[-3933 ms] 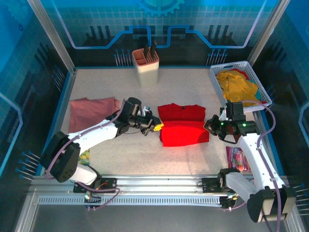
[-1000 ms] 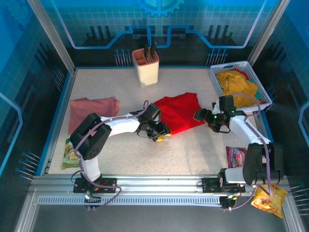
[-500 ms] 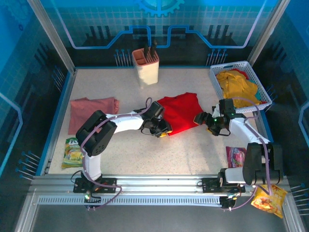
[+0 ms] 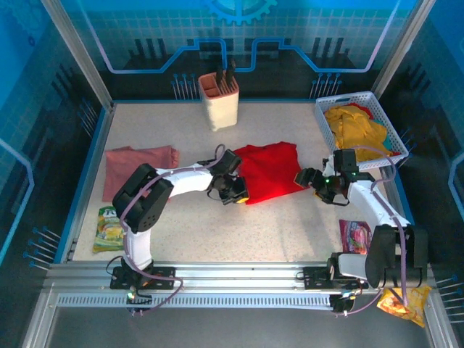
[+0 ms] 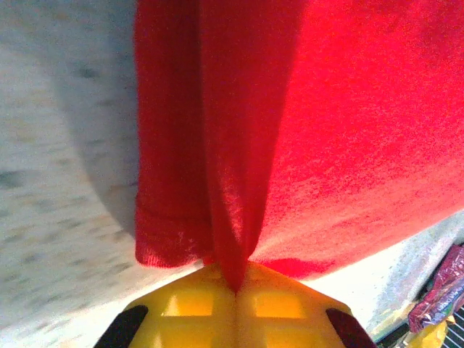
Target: Fold and stack the t-shirts
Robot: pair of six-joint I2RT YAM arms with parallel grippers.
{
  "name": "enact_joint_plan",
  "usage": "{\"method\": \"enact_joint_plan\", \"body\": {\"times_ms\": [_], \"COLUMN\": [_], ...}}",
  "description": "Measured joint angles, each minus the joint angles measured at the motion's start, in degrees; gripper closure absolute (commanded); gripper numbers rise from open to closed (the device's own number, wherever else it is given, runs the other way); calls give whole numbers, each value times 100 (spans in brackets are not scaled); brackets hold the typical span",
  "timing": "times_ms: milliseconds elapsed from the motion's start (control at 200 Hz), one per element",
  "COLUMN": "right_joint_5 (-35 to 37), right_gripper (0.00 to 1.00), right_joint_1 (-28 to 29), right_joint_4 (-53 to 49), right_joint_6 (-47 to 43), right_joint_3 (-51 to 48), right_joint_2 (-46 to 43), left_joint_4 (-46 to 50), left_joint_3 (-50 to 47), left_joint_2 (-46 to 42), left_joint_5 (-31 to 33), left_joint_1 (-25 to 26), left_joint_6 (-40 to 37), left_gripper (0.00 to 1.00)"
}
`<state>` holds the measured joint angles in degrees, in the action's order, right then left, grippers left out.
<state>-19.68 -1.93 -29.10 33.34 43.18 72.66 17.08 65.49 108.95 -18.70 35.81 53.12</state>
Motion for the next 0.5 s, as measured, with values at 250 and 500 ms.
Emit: {"method": "enact_joint_plan", "body": {"times_ms": [250, 500], "right_joint_5": [13, -37], "right_gripper": [14, 13], "right_joint_1": [-7, 188], "right_joint_4": [-96, 125], "right_joint_6": [4, 313], "right_joint_3": [31, 297], "right_joint_2": [-31, -13], "left_joint_4": [763, 1493], "left_joint_3": [-214, 107], "left_joint_2": [-564, -1064], "left_joint_5": [-48, -219], "left_joint_1": [-330, -575], "left_joint_6": [-590, -896], "left_gripper": [79, 45]}}
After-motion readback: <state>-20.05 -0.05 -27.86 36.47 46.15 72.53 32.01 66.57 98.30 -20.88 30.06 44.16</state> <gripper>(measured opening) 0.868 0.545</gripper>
